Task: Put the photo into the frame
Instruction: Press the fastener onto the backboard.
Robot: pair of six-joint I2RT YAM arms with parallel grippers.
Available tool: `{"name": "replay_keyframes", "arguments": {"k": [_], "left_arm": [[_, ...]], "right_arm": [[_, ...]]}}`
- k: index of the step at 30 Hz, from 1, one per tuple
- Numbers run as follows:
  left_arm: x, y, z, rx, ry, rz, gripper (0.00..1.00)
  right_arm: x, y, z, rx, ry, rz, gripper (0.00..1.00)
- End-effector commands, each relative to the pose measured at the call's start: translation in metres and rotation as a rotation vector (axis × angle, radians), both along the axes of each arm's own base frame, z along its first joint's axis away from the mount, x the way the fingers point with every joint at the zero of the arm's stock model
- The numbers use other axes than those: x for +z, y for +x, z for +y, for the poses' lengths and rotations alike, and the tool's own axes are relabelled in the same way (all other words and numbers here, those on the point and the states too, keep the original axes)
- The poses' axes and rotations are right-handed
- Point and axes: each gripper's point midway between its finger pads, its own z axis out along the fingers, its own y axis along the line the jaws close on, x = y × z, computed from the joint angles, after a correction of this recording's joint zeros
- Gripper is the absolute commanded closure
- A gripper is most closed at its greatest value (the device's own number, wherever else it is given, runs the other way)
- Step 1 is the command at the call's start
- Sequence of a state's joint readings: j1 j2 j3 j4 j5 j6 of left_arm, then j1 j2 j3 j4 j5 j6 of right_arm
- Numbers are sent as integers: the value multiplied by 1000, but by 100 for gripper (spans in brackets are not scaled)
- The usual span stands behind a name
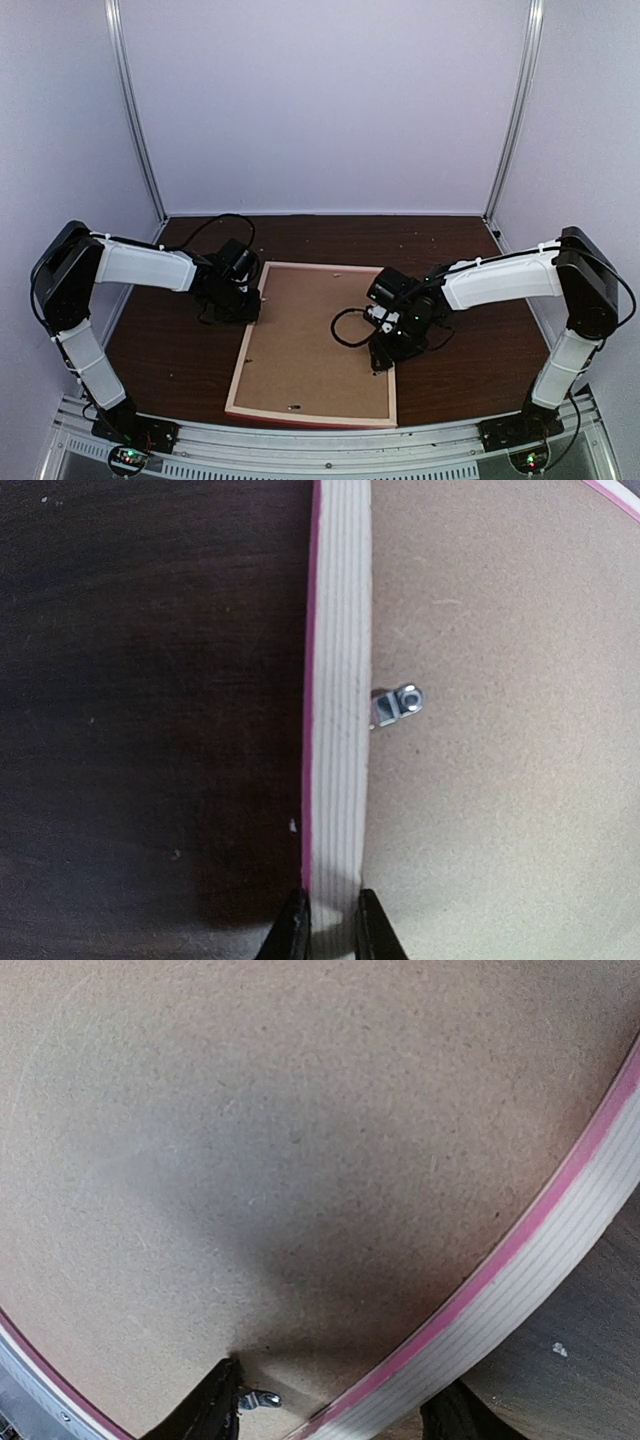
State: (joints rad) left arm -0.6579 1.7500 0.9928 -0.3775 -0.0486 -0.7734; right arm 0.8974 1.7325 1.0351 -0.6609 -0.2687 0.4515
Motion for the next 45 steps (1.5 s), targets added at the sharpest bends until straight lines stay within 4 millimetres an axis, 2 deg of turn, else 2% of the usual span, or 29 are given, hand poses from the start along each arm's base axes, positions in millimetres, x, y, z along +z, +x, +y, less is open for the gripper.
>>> {"name": "replay_keyframes", "arguments": {"k": [1, 14, 22, 28, 38, 45], "left_arm": [[-20, -6, 5, 37, 6, 37, 100], [-19, -6, 5, 35, 3, 38, 100], [-18, -6, 4, 31, -2, 39, 100], [-18, -7, 4, 29, -2, 39, 100], [-18, -7, 4, 28, -3, 38, 100], [-18, -6, 3, 28, -3, 38, 100]], "right_arm": [[-4, -24, -2, 55, -10, 59, 39], [-7, -35, -13, 74, -41, 71, 39], [-7, -27, -21, 58, -85, 40, 43], [-6, -22, -16, 49, -73, 36, 42], [-4, -11, -36, -37, -112, 11, 44], [4, -6, -31, -27, -85, -13, 44]]}}
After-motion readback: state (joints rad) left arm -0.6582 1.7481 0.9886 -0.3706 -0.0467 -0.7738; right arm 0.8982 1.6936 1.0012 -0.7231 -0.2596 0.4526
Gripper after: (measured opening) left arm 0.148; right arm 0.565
